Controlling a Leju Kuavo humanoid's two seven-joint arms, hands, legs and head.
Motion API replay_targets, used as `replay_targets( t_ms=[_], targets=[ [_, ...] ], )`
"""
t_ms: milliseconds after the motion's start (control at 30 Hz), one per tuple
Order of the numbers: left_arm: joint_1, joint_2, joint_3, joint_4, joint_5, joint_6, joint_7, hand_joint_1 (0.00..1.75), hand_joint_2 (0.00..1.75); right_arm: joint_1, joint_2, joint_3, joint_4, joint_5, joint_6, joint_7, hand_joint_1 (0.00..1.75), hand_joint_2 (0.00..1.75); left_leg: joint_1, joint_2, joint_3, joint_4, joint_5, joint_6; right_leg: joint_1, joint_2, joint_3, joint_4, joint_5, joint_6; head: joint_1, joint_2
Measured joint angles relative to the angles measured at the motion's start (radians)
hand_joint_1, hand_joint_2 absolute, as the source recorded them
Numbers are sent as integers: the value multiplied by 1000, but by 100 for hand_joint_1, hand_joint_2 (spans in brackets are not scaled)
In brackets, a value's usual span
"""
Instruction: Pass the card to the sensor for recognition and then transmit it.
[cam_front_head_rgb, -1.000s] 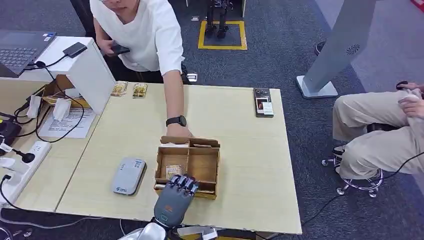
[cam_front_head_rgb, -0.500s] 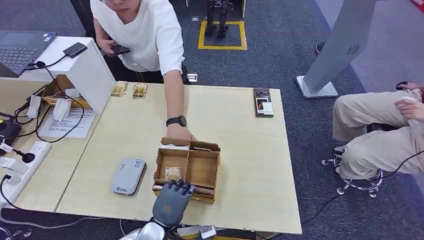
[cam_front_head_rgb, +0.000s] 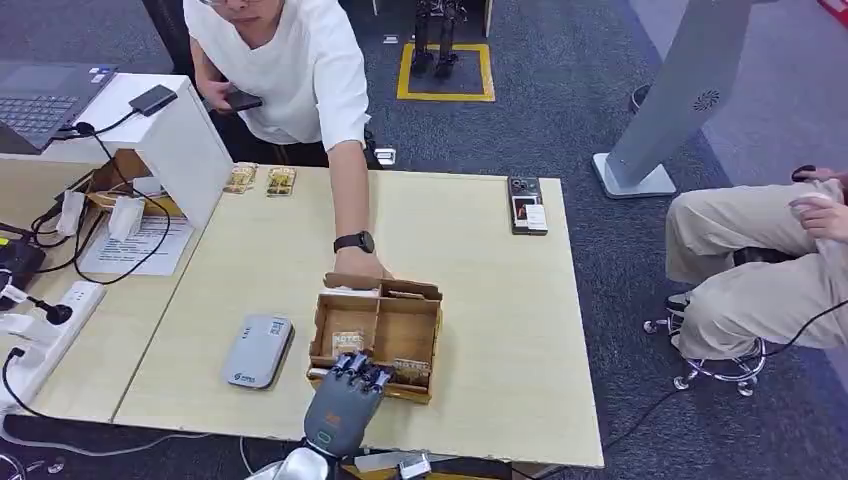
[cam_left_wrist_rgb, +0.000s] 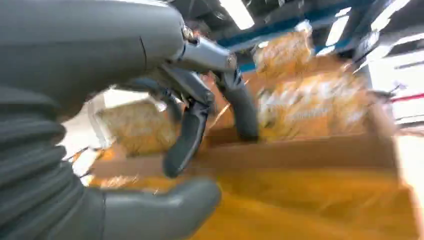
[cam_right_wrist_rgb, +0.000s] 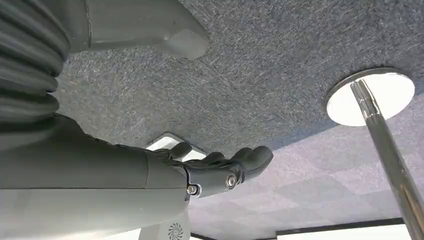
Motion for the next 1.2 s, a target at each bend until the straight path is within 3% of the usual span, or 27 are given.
replay_targets(
  t_ms=[600, 967, 1067, 1200],
  targets=[
    [-1, 0, 2, 31, 0, 24, 39, 0, 175, 0, 0, 0, 2, -3, 0, -3, 0, 175, 0, 0, 0, 0, 0, 0, 0, 0, 0, 0, 0, 0, 0, 0],
    [-14, 1, 2, 35, 0, 81, 112, 0, 175, 0, 0, 0, 4, -7, 0, -14, 0, 175, 0, 0, 0, 0, 0, 0, 0, 0, 0, 0, 0, 0, 0, 0],
    [-11, 17, 5, -41, 0, 88, 124, 0, 175, 1, 0, 0, 5, -10, 0, -14, 0, 175, 0, 0, 0, 0, 0, 0, 0, 0, -1, 0, 0, 0, 0, 0],
    [11, 32, 68, -193, 0, 97, 44, 0, 175, 1, 0, 0, 5, -10, 0, -15, 0, 175, 0, 0, -1, 0, 0, 0, 0, 0, -1, 0, 0, 0, 0, 0]
  ],
)
